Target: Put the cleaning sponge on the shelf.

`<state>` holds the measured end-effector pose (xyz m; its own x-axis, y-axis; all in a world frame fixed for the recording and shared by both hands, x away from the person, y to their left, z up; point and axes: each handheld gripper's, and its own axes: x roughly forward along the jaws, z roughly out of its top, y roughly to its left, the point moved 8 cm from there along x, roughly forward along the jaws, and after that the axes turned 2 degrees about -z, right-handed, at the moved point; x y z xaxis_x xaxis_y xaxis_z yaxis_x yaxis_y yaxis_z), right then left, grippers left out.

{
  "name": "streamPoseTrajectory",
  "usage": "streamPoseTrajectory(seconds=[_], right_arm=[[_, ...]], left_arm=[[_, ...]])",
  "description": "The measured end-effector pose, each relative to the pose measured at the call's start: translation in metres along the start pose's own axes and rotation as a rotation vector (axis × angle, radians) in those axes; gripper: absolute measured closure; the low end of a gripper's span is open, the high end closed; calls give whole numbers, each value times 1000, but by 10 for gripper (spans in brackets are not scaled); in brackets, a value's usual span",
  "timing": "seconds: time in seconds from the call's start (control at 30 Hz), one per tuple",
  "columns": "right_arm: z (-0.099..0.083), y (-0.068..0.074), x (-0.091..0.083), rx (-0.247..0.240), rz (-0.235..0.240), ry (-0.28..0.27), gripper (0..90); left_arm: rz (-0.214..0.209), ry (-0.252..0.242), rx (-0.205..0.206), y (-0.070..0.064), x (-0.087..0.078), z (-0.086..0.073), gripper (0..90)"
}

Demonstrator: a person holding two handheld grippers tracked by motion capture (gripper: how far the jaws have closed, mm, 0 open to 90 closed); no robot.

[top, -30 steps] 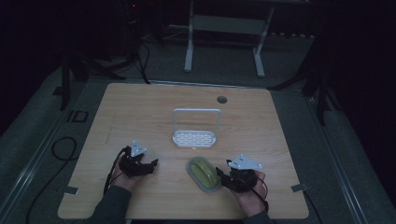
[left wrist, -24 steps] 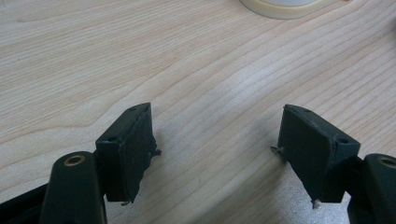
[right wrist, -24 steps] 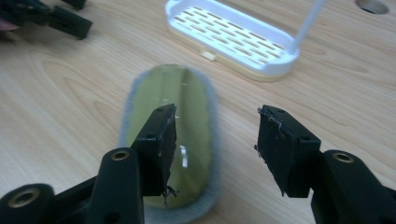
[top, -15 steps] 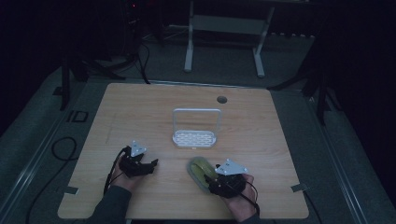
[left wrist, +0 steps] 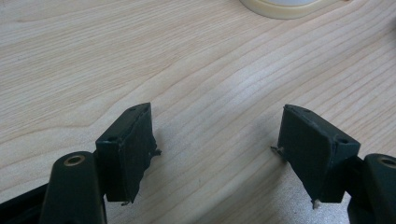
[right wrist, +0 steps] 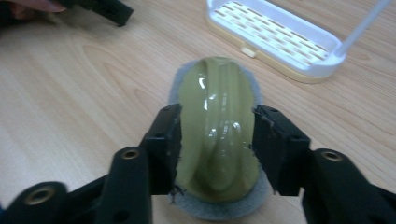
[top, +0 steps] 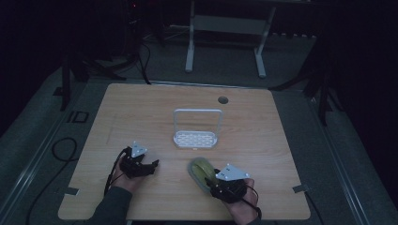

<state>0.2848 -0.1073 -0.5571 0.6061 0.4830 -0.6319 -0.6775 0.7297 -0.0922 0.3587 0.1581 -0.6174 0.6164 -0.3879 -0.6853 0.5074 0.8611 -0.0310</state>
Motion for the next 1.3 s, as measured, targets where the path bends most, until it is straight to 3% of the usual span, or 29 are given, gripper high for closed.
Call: streamPoseTrajectory(seconds=[0.2, 0.3, 0.4, 0.73, 1.3], right_arm=[[-1, 9, 0, -38, 26, 0, 675], [-1, 14, 1, -60, 49, -4, 814], [-3, 17, 4, -73, 59, 5, 895], [-10, 15, 11, -83, 52, 46, 900], [-20, -16, 5, -44, -4, 84, 900]], left_arm=[[0, 0, 0, 0, 0, 0, 270], [0, 0, 0, 0, 0, 0, 270], [0, 0, 0, 0, 0, 0, 270], [0, 0, 0, 0, 0, 0, 270], [0, 0, 0, 0, 0, 0, 270]])
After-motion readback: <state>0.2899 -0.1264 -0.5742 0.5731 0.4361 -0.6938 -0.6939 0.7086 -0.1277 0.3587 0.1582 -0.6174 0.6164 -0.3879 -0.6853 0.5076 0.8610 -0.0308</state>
